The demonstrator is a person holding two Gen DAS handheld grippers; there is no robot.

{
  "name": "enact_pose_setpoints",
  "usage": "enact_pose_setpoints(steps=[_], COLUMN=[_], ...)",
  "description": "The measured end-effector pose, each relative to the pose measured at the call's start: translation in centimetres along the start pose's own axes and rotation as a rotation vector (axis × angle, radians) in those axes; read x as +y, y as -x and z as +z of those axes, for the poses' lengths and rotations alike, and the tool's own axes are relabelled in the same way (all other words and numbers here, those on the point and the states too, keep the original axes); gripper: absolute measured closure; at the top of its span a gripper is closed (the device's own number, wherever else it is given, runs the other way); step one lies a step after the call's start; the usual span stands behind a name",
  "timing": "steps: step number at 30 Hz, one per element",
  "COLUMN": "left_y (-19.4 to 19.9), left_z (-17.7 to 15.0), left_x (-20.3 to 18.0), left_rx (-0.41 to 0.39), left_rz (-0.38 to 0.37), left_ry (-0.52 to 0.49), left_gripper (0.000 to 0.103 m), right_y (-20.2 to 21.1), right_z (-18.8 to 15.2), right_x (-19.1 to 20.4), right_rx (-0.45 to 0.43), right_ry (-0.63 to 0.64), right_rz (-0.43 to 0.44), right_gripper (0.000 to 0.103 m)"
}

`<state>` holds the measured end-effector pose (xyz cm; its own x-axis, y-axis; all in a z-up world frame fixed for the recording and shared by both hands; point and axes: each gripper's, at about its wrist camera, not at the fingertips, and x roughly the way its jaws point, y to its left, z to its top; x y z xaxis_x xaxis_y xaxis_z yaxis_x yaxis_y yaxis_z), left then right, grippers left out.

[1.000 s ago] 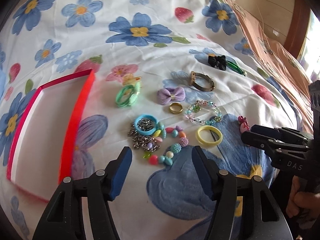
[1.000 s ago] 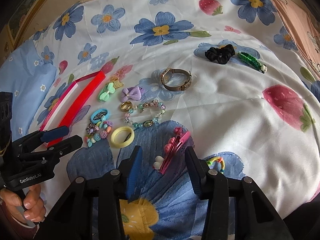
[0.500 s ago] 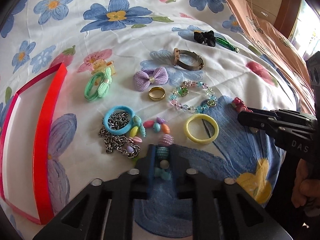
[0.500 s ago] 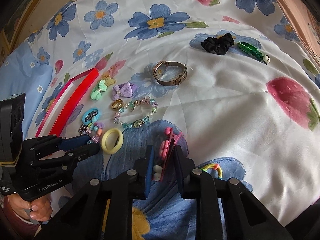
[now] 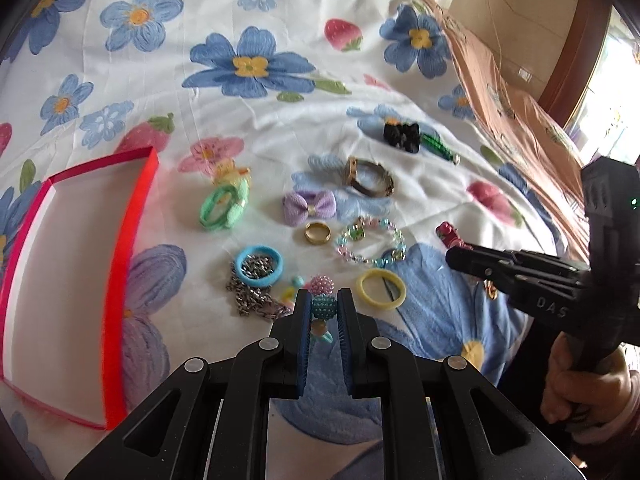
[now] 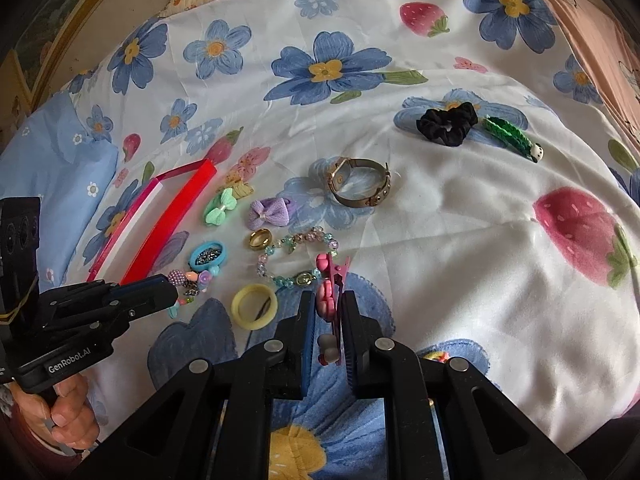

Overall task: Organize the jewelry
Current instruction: 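Grasp the pastel beaded bracelet with the left tool while the right tool grasps the pink hair clip, then carry both items into the red box and open both tools to release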

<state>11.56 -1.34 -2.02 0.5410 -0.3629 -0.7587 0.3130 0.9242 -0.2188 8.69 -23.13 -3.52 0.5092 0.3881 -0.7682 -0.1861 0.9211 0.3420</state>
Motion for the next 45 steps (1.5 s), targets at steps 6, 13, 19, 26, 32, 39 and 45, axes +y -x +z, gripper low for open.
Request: enact_pose_setpoints(steps=[6, 13, 19, 26, 32, 39, 45], left_y=[4.2, 7.7, 10.3, 11.8, 11.3, 9.2, 6.8], left_z=[-0.6, -1.4, -1.7, -2.4, -2.3, -2.8, -3.5], left_x=[1.7, 4.3, 7.0, 11.0, 14.3, 18.4, 20.9], left_rx=[-0.066, -0.113, -0.155, -0.175, -0.164, -0.123, -0.065], left_rz=[0.009, 0.051, 0.111, 0.177, 0.223, 0.267, 0.306], left_ry=[0.058, 0.127, 0.188, 0.276, 0.343, 0.413, 0.449], left_gripper=[0.091, 0.091, 0.091, 0.091, 0.091, 0.091, 0.091], right_y=[0.2, -0.5, -2.2, -4.7, -7.6, -11.8, -15.3], right_z=[0.9, 2.1, 3.0, 3.8, 4.1, 4.1, 3.6], right_x=[2.3, 6.1, 10.2, 15.6, 20.3, 24.2, 26.4], right_rx=[-0.012, -0.008, 0.012, 0.043, 0.09, 0.154, 0.245], right_ry=[0.042, 0.109, 0.169, 0.235, 0.302, 0.356, 0.403], right_rz=[0.038, 0.095, 0.17, 0.273, 0.34, 0.388, 0.377], right_gripper=[0.09, 0.09, 0.09, 0.09, 0.09, 0.09, 0.09])
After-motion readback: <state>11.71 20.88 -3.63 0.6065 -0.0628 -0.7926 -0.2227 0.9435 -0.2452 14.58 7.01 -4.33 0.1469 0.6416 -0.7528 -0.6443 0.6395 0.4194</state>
